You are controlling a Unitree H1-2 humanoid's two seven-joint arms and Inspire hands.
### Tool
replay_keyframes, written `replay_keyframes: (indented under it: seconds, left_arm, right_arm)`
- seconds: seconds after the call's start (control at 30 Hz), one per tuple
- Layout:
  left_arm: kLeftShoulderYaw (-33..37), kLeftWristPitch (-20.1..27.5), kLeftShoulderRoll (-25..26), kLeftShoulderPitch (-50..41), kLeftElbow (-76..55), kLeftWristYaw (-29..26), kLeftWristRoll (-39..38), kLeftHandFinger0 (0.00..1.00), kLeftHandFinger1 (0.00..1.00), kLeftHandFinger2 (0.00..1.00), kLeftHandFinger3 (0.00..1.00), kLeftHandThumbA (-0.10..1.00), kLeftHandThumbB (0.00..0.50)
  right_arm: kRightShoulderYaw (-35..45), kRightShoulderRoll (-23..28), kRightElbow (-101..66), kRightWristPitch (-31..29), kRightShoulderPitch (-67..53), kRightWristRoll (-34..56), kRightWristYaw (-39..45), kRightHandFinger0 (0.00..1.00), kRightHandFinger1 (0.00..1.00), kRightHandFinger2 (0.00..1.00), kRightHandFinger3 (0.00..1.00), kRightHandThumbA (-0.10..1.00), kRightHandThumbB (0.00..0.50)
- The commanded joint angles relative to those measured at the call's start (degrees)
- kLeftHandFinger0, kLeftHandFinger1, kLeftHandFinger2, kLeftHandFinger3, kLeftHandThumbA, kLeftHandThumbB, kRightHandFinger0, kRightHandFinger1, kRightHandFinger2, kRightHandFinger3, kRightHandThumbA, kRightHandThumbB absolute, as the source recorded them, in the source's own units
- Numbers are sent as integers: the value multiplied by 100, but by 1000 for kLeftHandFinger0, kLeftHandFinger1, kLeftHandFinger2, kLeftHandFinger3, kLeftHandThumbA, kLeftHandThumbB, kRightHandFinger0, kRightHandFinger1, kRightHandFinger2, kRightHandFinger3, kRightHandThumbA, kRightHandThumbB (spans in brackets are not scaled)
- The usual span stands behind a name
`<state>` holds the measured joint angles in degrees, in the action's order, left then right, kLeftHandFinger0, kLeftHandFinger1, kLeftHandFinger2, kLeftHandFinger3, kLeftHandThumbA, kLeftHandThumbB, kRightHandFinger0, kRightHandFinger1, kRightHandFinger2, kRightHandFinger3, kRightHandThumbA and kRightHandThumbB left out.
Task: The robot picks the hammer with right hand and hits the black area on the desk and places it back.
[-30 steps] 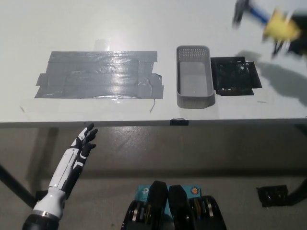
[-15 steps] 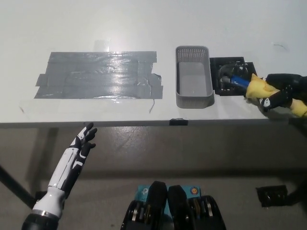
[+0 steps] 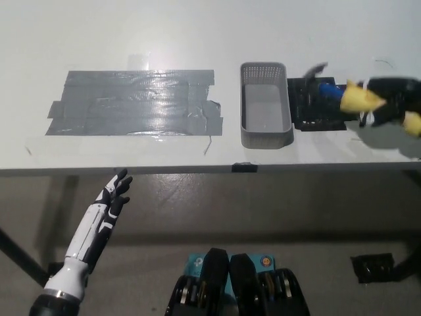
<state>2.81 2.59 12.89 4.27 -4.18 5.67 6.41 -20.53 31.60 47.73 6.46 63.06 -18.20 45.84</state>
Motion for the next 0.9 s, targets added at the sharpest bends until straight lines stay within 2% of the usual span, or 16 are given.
replay_keyframes:
  seconds: [0.0,0.07,0.17,0.2,0.23,0.27,0.3,0.33,0.37,0.4,0.43,0.5,0.63,0.8,0.83,0.87]
  left_arm:
    - [-51,127,76,-12,-205,48,-32,946,1000,1000,1000,1000,0]
    - [-49,146,65,-31,-195,31,-14,945,1000,1000,1000,1000,0]
    - [-65,88,65,-87,-274,27,-14,942,1000,1000,1000,1000,0]
    - [-71,80,64,-89,-281,24,-14,940,1000,1000,1000,1000,0]
    - [-78,106,67,-93,-279,21,-18,939,1000,1000,1000,1000,0]
    - [-81,116,67,-101,-284,20,-18,937,1000,1000,1000,1000,0]
    - [-84,113,73,-105,-292,24,-18,936,1000,1000,1000,1000,0]
    - [-85,117,64,-111,-294,19,-17,935,1000,1000,1000,1000,0]
    - [-77,159,71,-120,-278,19,-1,927,1000,1000,1000,1000,0]
    - [-76,142,72,-119,-281,31,-16,928,1000,1000,1000,1000,0]
    - [-89,128,77,-138,-302,33,-31,931,1000,1000,1000,1000,0]
    - [-87,147,91,-128,-288,9,32,931,1000,1000,1000,1000,0]
    - [-107,97,77,-148,-310,21,-29,928,1000,1000,1000,1000,0]
    - [-112,155,78,-155,-290,18,-32,930,1000,1000,1000,1000,0]
    - [-114,158,81,-153,-288,25,-45,930,1000,1000,1000,1000,0]
    - [-111,162,73,-159,-287,21,-43,930,1000,1000,1000,1000,0]
  right_arm:
    - [260,229,52,-63,964,136,-43,166,604,884,1000,-100,144]
    - [294,176,160,-102,1031,129,-131,241,674,942,1000,-100,133]
    - [298,52,283,-220,983,51,-360,221,671,954,1000,-100,127]
    - [375,-46,319,5,951,63,-544,198,656,955,1000,-100,155]
    - [432,-111,418,-19,928,78,-723,198,662,961,1000,-100,171]
    - [473,-173,417,85,890,39,-900,301,753,1000,1000,-100,195]
    - [501,-226,253,336,820,-22,-984,562,913,1000,1000,-33,210]
    - [504,-234,240,360,824,-38,-988,549,797,975,1000,10,208]
    - [338,-226,237,421,807,-125,-707,1000,1000,1000,1000,292,257]
    - [275,-219,240,437,801,-150,-591,1000,1000,1000,1000,324,256]
    - [179,-248,274,541,784,-264,-613,1000,1000,1000,1000,384,281]
    - [-24,-236,391,360,768,-479,-761,1000,1000,1000,1000,501,333]
    - [-67,-266,553,432,716,-502,-967,1000,1000,1000,1000,538,301]
    - [-123,-254,801,54,687,-647,-1399,1000,1000,1000,1000,683,285]
    - [-73,-244,773,119,680,-644,-1495,1000,1000,1000,1000,728,296]
    - [-43,-226,759,188,685,-705,-1722,1000,1000,1000,1000,782,335]
